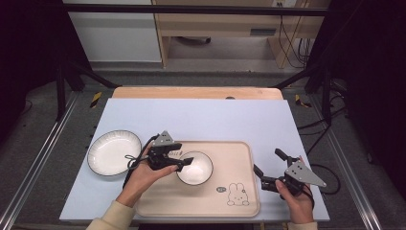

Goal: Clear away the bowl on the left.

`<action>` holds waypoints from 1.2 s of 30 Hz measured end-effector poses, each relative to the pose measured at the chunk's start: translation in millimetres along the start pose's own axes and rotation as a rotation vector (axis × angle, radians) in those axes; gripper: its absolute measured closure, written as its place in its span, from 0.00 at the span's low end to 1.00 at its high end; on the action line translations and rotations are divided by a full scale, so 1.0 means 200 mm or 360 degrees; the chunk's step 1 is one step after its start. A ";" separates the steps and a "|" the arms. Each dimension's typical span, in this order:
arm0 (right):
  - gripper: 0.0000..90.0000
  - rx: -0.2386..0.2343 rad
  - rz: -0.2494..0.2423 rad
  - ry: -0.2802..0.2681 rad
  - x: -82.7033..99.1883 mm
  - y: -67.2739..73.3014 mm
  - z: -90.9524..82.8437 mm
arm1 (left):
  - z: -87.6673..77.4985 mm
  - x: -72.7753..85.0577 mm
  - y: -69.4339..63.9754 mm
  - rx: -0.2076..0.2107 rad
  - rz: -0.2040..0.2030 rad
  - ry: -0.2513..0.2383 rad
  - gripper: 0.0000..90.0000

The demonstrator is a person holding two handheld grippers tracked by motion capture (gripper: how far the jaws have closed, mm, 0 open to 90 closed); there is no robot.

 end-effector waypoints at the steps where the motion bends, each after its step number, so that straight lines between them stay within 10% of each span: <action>1: 0.05 -0.0003 -0.0004 -0.0002 0.00 0.00 0.00 | 0.00 -0.01 -0.01 0.0000 0.0019 -0.0010 0.22; 7: 0.05 -0.0007 -0.0003 -0.0007 -0.01 0.01 0.00 | -0.05 0.00 -0.03 -0.0041 0.0140 -0.0019 0.17; 36: 0.05 0.0024 -0.0007 -0.0015 -0.01 -0.01 -0.01 | -0.32 -0.04 0.08 -0.0182 0.0136 -0.0275 0.07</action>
Point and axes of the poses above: each handheld gripper's, and its own axes: z roughly forward along the jaws, x roughly out of its underside, y roughly to its left, the point moved 9 cm from there along z, roughly forward along the jaws, and after that the axes turned 7 degrees about z, right-handed, at the moved point
